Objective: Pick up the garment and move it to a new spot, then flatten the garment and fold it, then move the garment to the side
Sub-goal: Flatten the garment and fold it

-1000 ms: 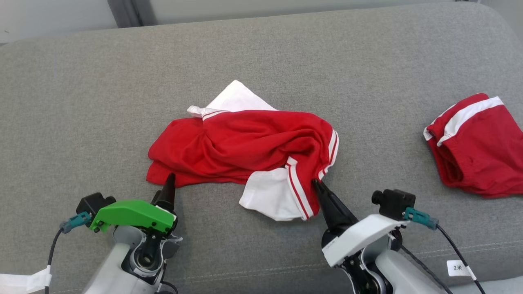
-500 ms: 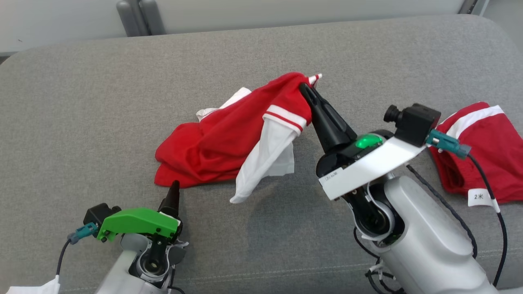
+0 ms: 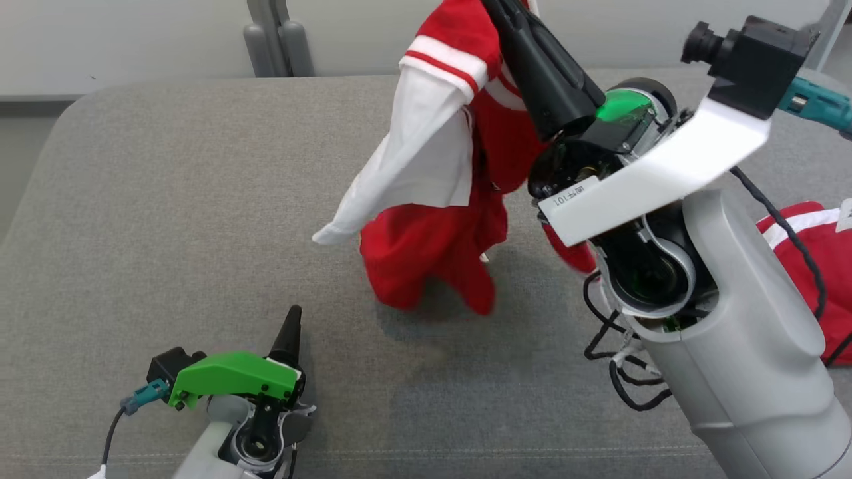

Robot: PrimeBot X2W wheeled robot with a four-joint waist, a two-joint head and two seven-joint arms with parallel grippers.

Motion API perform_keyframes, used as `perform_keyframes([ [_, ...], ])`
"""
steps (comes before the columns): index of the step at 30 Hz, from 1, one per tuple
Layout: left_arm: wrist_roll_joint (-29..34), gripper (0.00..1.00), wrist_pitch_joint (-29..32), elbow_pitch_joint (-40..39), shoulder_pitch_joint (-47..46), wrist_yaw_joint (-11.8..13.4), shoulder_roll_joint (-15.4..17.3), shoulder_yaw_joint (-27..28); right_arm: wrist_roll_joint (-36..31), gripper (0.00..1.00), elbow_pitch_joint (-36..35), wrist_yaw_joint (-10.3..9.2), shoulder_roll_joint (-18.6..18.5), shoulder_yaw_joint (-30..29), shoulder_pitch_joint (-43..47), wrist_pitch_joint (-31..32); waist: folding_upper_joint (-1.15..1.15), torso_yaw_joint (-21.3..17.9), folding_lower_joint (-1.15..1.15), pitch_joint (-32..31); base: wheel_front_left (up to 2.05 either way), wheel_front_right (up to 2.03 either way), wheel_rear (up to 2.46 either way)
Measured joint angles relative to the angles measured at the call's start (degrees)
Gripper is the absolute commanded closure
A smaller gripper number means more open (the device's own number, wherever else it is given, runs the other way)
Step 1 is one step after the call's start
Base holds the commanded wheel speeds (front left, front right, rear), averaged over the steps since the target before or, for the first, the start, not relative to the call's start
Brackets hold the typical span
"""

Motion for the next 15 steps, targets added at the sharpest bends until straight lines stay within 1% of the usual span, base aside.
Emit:
perform_keyframes([
  [1, -0.11, 0.00, -0.16, -0.07, 0.23, -0.18, 0.00, -0.10, 0.75, 1.00, -1.04, -0.02, 0.12, -0.14, -0.11, 0.30, 0.00, 0.25, 0.00, -0.39, 0.00, 0.00, 0.00],
  [5, -1.92, 0.00, -0.51, -0.58, 2.09, -0.99, 0.01, -0.30, 3.79, 1.00, -4.28, -1.68, 0.51, -0.25, -0.11, 0.87, 0.00, 1.09, 0.00, -2.28, 0.00, 0.00, 0.00],
  [12, -3.38, 0.00, -1.26, -2.47, 5.67, -1.26, 0.07, -0.58, 10.02, 1.00, -10.82, -4.85, 0.82, -0.11, 0.05, 1.40, 0.00, 1.78, 0.00, -5.51, 0.00, 0.00, 0.00],
  [15, -4.02, 0.00, -1.65, -3.04, 5.82, -1.27, 0.13, -0.58, 10.49, 1.00, -11.89, -5.56, 0.88, -0.59, 0.04, 1.32, 0.00, 1.91, 0.00, -6.11, 0.00, 0.00, 0.00],
])
